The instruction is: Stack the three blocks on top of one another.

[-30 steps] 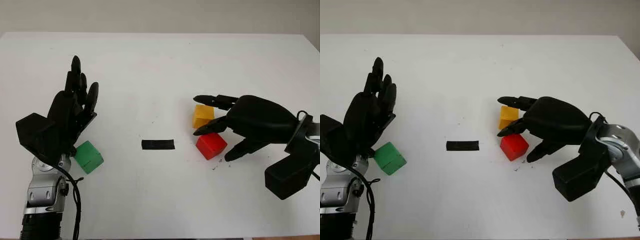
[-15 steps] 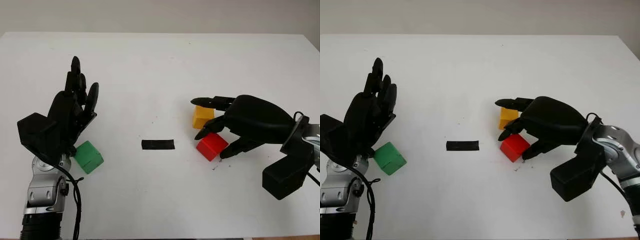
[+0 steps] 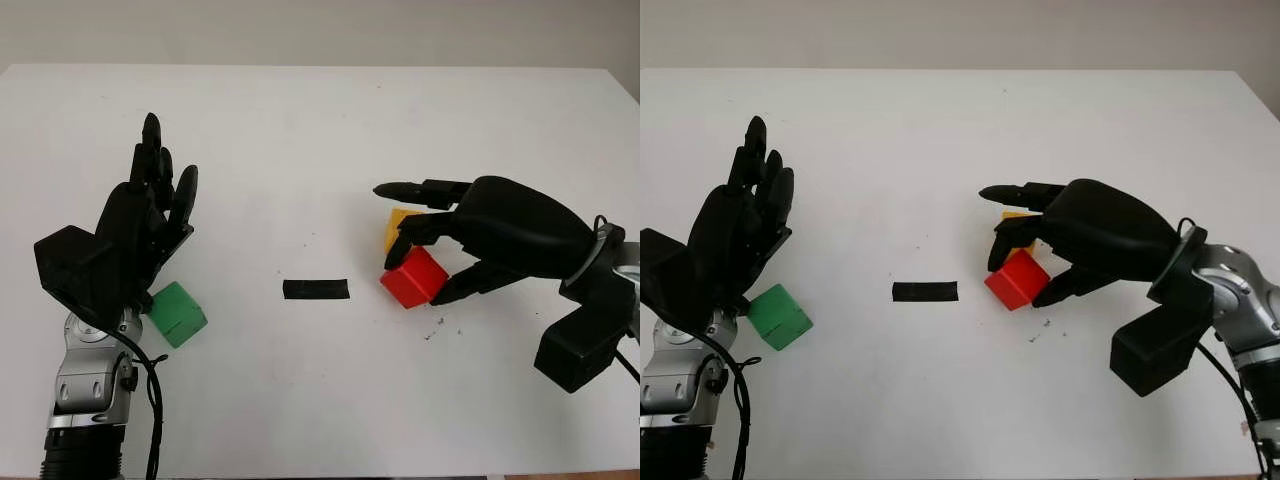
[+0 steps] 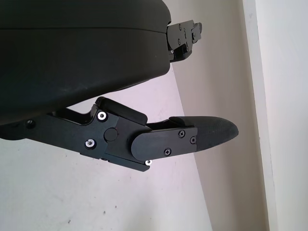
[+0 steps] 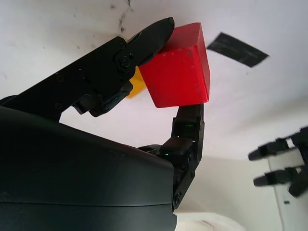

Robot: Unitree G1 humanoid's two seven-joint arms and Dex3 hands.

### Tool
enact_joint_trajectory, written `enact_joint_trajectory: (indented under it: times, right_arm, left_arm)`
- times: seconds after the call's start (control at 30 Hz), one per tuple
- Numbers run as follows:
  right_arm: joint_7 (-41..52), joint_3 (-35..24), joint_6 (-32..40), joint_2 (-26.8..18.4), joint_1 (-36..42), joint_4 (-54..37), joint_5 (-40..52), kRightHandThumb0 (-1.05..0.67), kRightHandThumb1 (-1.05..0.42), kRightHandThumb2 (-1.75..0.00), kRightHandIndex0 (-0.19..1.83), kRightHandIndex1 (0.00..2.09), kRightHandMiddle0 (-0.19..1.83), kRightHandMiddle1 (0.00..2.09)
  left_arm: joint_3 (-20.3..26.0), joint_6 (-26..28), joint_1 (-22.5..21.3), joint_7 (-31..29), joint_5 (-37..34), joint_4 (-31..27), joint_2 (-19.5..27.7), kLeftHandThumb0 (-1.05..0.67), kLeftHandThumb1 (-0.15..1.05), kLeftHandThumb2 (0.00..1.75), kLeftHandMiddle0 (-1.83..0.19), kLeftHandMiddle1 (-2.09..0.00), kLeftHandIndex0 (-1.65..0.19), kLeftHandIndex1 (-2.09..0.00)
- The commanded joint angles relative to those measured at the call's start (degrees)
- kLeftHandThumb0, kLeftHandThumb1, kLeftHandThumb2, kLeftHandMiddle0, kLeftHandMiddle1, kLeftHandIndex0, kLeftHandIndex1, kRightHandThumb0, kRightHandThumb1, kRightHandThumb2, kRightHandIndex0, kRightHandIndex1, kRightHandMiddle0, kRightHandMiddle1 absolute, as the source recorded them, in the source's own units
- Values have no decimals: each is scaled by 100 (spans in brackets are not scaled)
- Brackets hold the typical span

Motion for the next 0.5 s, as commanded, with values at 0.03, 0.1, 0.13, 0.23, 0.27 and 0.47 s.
enact_joint_trajectory:
  times: [0.03,0.1,0.13,0.23,0.27,0.47]
  right_arm:
    - [335,-89,195,-49,-378,-302,477,-40,-78,-6,31,4,64,111]
    - [639,-57,441,-27,-704,-433,690,-40,-80,-7,32,4,63,111]
    - [785,-23,524,8,-888,-433,779,-40,-79,-6,32,5,64,111]
    - [1308,175,739,170,-1530,-251,1024,-42,-77,-5,35,6,76,96]
    - [1474,245,818,251,-1749,-172,1080,-41,-77,-5,37,6,80,92]
    - [2125,671,1034,742,-2731,473,895,-44,-74,-5,41,7,92,81]
  left_arm:
    - [9,-63,-67,2,-3,-64,21,-71,105,53,19,0,19,0]
    - [22,-49,-82,-5,-37,-65,12,-72,105,52,19,0,19,0]
    - [25,-43,-84,-12,-46,-72,15,-72,105,51,19,0,19,0]
    - [21,-56,-83,-28,-27,-82,41,-73,105,51,19,0,19,0]
    - [25,-55,-78,-23,-30,-95,36,-73,105,51,19,0,19,0]
    - [27,-19,-5,23,-25,-216,-7,-73,105,57,19,0,19,0]
